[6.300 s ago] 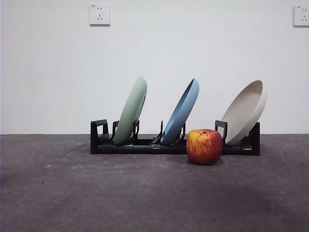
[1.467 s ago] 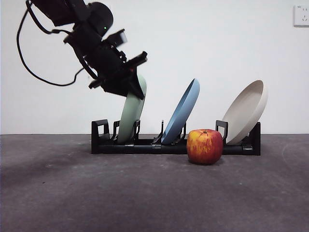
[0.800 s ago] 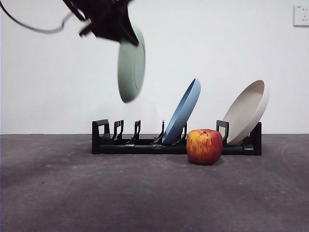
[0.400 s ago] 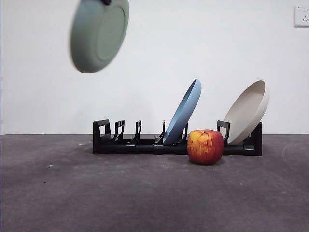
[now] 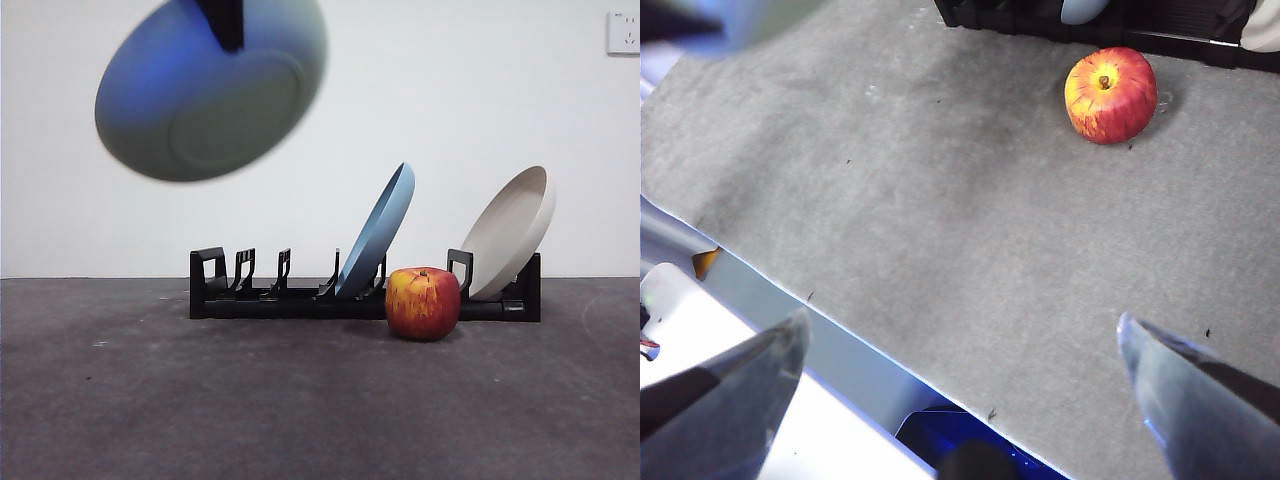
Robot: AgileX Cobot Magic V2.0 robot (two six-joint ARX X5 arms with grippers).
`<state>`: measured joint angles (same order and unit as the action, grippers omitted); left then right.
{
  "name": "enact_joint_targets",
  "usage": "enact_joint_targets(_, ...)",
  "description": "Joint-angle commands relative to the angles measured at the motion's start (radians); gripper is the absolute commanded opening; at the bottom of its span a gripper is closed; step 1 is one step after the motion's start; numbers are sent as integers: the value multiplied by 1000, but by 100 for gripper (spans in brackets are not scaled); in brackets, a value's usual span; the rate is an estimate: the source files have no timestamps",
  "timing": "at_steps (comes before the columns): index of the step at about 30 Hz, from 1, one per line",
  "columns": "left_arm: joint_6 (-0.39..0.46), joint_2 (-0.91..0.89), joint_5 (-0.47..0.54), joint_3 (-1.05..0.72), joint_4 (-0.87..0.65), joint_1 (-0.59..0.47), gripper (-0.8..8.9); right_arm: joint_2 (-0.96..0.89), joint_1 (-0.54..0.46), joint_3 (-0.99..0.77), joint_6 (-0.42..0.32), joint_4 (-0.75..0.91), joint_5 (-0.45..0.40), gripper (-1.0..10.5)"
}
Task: Take the green plate from the plate rack,put the plate on the table,take the apple from the table,put the apple in the plate
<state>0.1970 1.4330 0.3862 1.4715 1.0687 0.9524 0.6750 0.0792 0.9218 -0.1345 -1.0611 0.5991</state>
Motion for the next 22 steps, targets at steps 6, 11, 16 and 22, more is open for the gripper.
enact_joint_targets(6,-13,104,138,-255,-172,174,-6,-1,2,3,14,5,2,658)
enact_joint_targets(11,-18,224,194,-316,-259,222,-6,-1,2,3,14,5,3,658)
enact_joint_targets(16,-29,340,249,-319,-316,253,-7,-1,2,3,14,5,2,658)
enact_joint_targets(22,-82,413,221,-319,-378,266,-8,-1,2,3,14,5,2,658)
